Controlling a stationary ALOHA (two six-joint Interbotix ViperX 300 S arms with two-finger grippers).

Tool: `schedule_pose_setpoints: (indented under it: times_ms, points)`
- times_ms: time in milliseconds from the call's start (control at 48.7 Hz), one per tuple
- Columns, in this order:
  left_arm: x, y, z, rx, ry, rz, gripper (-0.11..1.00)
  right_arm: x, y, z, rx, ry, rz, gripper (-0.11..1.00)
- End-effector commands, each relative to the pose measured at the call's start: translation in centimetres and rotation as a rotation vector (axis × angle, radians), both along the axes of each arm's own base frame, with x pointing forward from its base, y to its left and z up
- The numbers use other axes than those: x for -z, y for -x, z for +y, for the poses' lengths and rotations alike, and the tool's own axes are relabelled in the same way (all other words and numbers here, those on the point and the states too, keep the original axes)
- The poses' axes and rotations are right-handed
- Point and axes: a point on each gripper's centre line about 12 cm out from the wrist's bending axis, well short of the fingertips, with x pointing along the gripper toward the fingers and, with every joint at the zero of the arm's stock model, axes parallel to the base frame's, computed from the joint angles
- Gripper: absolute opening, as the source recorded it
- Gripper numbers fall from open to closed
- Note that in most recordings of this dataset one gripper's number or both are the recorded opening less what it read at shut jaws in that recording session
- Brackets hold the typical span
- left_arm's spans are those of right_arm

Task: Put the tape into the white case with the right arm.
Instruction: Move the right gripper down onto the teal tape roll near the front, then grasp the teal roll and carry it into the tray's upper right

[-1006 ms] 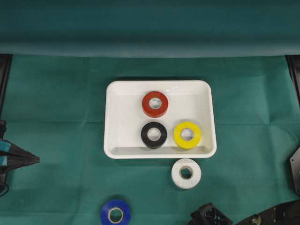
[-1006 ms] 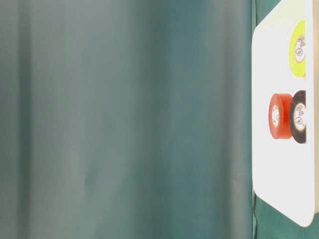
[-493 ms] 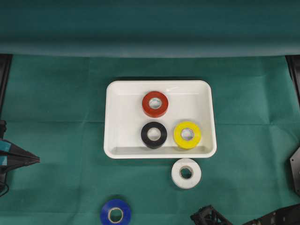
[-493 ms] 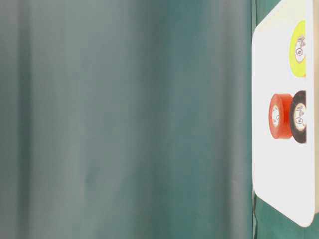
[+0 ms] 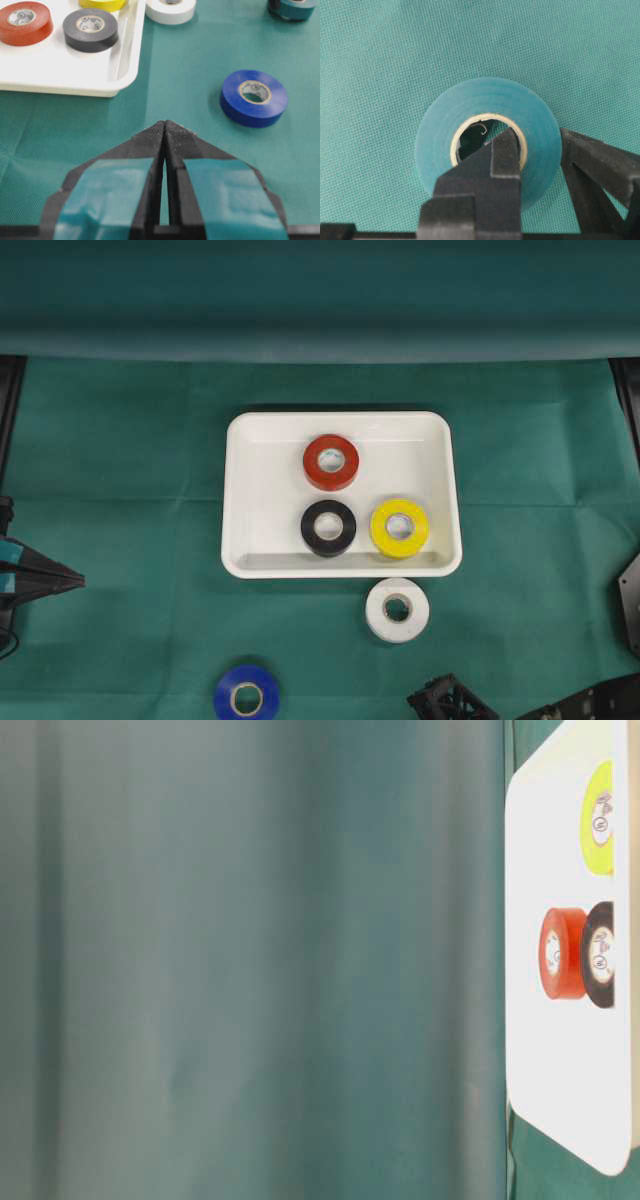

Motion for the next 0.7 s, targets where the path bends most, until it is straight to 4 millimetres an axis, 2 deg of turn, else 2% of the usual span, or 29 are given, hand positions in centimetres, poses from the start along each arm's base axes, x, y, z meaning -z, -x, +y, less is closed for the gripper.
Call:
schedule_pose_setpoints:
  times_ms: [0,123,452,678]
  points:
    - [-0.4,-0.1,0.0,-0.003,0.001,-0.012,0.0,-1.5,-0.4,0.3,-0.001,-0.024,-0.041,0.01]
    - [-0.4,-0.1,0.0,-0.002,0.001,-0.012,0.0,-1.9,-0.5,0.4,-0.002,-0.025,-0.048,0.01]
    - [-0.4,-0.1,0.0,-0.003,0.001,-0.011,0.0,-5.7,0.0,0.3,0.033,0.025,-0.074,0.0]
    - [-0.4,-0.1,0.0,-0.002,0.001,-0.011,0.0,-6.0,0.2,0.1,0.05,0.052,-0.059,0.0]
